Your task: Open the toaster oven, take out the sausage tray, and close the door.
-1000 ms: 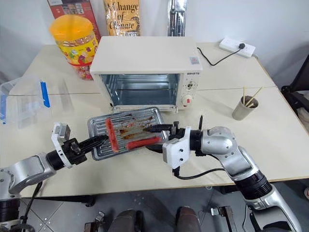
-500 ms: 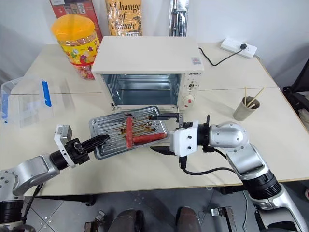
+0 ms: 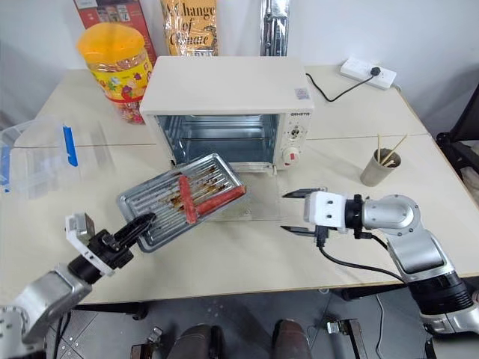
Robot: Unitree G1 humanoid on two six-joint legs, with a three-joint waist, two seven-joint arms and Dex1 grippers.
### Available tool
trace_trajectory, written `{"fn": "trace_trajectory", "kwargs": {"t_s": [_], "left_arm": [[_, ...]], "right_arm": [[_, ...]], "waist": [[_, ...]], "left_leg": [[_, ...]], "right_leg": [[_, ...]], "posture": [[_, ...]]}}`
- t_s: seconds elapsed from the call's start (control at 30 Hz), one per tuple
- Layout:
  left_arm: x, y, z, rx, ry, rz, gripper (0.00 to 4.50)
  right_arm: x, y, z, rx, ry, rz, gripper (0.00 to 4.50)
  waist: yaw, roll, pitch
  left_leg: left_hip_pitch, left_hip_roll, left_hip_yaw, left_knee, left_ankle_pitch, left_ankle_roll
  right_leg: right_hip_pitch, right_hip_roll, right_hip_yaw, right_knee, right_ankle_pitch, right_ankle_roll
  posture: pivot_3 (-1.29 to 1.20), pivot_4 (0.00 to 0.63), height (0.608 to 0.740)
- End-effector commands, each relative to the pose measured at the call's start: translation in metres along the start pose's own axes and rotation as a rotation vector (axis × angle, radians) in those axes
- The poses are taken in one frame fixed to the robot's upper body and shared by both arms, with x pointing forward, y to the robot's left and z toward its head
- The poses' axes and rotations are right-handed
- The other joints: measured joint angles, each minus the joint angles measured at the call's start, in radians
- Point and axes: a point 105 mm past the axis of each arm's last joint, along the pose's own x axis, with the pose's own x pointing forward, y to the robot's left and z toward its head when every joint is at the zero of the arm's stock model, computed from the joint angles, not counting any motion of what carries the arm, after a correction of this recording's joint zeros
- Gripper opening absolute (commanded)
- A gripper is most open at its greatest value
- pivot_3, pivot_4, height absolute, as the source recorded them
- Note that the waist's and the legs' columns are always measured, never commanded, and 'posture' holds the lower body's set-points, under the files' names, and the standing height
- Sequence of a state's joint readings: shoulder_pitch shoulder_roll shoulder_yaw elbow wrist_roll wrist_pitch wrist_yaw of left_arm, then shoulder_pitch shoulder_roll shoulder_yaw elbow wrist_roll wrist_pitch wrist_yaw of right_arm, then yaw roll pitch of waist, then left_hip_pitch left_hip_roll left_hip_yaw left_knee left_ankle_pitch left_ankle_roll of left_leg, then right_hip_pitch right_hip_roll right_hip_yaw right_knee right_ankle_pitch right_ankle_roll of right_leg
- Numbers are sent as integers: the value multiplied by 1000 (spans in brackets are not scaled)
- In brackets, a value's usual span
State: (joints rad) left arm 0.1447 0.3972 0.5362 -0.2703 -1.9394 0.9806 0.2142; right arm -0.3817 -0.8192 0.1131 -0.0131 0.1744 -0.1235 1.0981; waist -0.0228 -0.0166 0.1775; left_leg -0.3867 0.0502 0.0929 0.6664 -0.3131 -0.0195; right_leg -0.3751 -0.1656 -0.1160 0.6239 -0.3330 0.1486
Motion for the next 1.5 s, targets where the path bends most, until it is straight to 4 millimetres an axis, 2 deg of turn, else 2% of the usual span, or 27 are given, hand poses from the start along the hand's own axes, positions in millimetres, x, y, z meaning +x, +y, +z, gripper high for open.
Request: {"fn": "trace_trajectory", "kwargs": {"t_s": [0.03, 0.23, 0.27, 0.53, 0.67, 0.77, 0.9, 1.1, 1.27, 1.5], "left_arm": [[-14, -19, 5, 33, -109, -42, 0], [-46, -14, 7, 26, -264, 32, 0], [-51, -14, 8, 25, -290, 38, 0], [-86, -11, 21, 18, -500, 96, 0], [-100, -5, 34, -6, -610, 112, 0], [-103, -2, 37, -13, -631, 120, 0], [-104, 2, 37, -19, -621, 128, 0], [-105, 6, 38, -14, -589, 142, 0], [-93, 9, 36, -18, -505, 137, 0], [-77, 13, 26, -2, -323, 141, 0]], "right_arm": [[0, 0, -6, -18, -17, -8, 2069], [12, 2, -26, 28, -18, -18, 112], [15, 2, -29, 29, -17, -16, 29], [40, 4, -38, 59, -55, -11, 29], [55, 1, -26, 64, -125, -8, 29], [61, -3, -15, 64, -170, -9, 29], [59, -26, 11, 94, -261, -63, 29], [44, -55, 36, 116, -324, -118, 29], [33, -90, 64, 80, -374, -178, 29], [25, -119, 84, 52, -413, -248, 29]], "waist": [[2, 0, 0], [0, 0, 0], [0, 1, 0], [0, 1, 0], [-1, 0, 0], [-3, 0, 0], [-2, 0, 0], [-1, 0, 0], [-2, 1, 0], [-4, 1, 0]], "left_leg": [[0, 0, 0, 1, 0, 0], [0, 0, 1, 2, 0, 0], [0, 0, 2, 2, 0, 0], [0, 0, 2, 3, 0, 1], [0, 0, 2, 4, 0, 1], [0, 0, 2, 3, 0, 1], [-1, 0, 2, 4, 0, 1], [-1, 0, 1, 3, 0, 1], [-1, 0, 2, 2, -1, 1], [-1, 0, 2, 1, -1, 1]], "right_leg": [[0, 0, 0, 0, 0, 0], [2, 0, 2, -4, 0, -1], [2, 0, 2, -3, 0, -1], [2, 1, 2, -4, -1, -2], [2, 1, 2, -4, -1, -2], [2, 1, 2, -3, -1, -2], [2, 1, 2, -3, -1, -2], [1, 1, 2, -3, -1, -2], [0, 1, 2, -3, -1, -2], [0, 1, 2, -2, -1, -2]], "posture": [[0, 150, 740], [0, 150, 740], [0, 150, 740], [0, 150, 740], [0, 150, 740], [0, 150, 740], [0, 150, 740], [0, 150, 740], [0, 150, 740], [0, 150, 740]]}}
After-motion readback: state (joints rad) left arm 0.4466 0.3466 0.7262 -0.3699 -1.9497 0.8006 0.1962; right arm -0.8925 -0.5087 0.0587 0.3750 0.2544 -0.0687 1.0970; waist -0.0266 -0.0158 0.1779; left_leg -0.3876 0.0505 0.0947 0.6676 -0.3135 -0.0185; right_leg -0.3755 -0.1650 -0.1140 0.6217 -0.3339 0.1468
